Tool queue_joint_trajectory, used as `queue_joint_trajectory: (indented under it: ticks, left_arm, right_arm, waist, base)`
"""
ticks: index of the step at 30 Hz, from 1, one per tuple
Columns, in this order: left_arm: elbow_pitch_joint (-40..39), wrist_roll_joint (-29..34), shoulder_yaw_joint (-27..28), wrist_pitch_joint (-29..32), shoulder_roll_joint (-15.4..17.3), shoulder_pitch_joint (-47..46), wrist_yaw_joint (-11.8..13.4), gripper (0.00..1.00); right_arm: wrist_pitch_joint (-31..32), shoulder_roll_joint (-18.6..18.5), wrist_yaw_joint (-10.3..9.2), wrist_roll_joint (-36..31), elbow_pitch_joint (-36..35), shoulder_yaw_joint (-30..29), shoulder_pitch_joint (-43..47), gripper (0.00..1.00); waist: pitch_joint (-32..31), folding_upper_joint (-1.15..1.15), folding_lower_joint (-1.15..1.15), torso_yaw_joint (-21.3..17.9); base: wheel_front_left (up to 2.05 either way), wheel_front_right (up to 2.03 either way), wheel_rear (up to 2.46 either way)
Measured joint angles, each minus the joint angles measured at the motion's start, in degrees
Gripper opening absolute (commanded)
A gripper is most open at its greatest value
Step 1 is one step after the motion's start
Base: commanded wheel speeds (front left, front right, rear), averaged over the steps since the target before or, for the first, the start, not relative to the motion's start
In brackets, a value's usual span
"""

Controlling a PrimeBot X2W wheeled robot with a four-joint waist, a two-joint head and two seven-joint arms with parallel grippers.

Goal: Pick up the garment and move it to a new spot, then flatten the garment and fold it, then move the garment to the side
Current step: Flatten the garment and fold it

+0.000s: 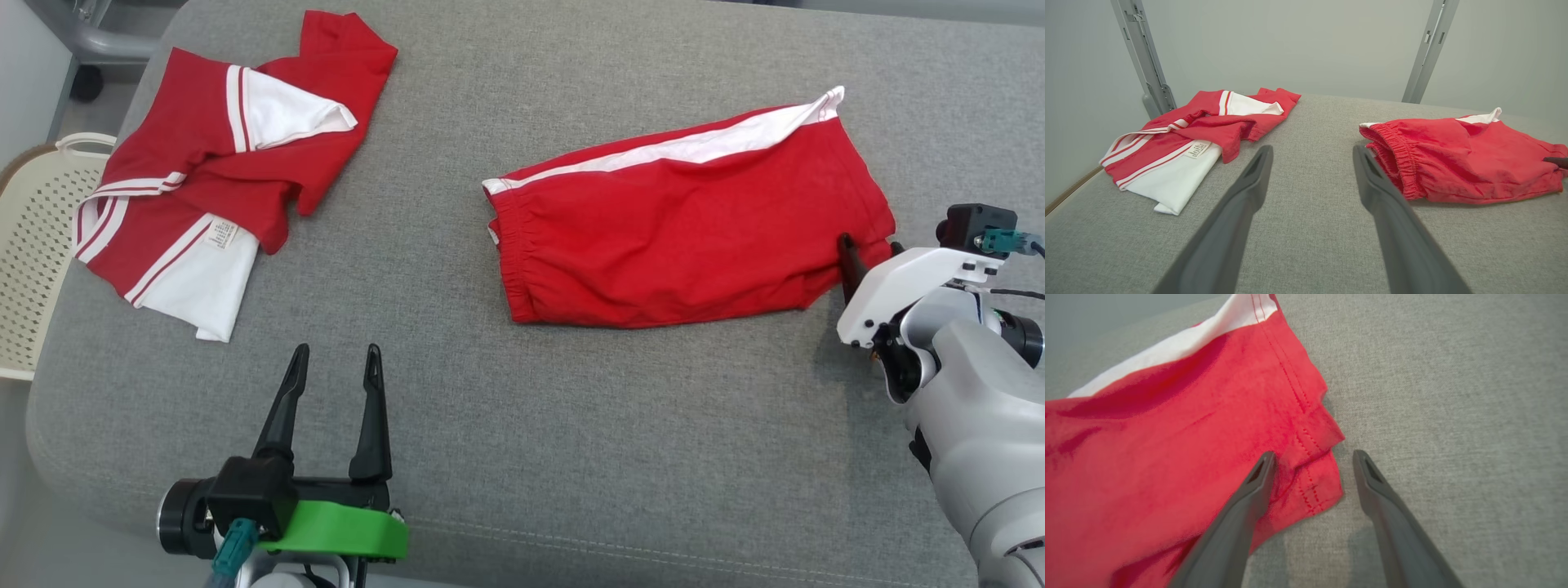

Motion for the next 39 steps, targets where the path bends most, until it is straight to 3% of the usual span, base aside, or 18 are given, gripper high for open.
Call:
queue_joint_trajectory:
  ticks: [2,12,25,26,27,35,39]
  left_arm:
    - [0.1,0.1,0.0,0.0,-0.1,0.0,-0.2,1.00]
    - [2.4,0.4,0.2,0.0,-0.6,0.4,-0.6,1.00]
    - [5.3,0.5,0.8,0.0,-0.5,2.7,-0.4,1.00]
    - [5.5,0.5,0.8,0.0,-0.4,2.8,-0.4,1.00]
    - [5.8,0.4,1.0,0.4,-0.3,2.9,-0.4,1.00]
    - [7.9,-1.3,1.0,2.6,-0.3,3.7,0.1,1.00]
    - [8.8,-1.9,1.0,4.0,0.0,4.4,0.2,1.00]
  right_arm:
    - [0.0,0.2,0.00,-0.3,0.5,0.1,-0.1,0.00]
    - [-1.8,1.7,0.01,0.7,1.8,-1.1,0.6,0.00]
    - [-3.0,3.5,0.02,2.9,-0.4,-0.7,8.0,0.01]
    - [-3.0,3.4,0.02,2.9,-0.6,-0.6,8.5,0.41]
    - [-3.2,3.4,0.02,3.0,-0.8,-0.7,9.1,1.00]
    - [-6.9,3.6,0.01,2.0,-4.7,0.6,13.5,1.00]
    - [-8.5,3.4,0.01,-2.1,-10.2,0.7,18.5,1.00]
  waist:
    - [-0.1,0.00,0.00,0.0]
    - [-2.0,0.00,0.00,-0.7]
    - [-6.8,0.00,0.00,-3.4]
    - [-7.1,0.00,0.00,-3.6]
    - [-7.4,0.00,0.00,-3.8]
    - [-10.4,0.00,0.00,-4.4]
    - [-13.1,0.00,0.00,-4.1]
  base:
    - [0.00,0.00,0.00]
    - [0.00,0.00,0.00]
    - [0.00,0.00,0.00]
    - [0.00,0.00,0.00]
    - [0.00,0.00,0.00]
    - [0.00,0.00,0.00]
    - [0.00,0.00,0.00]
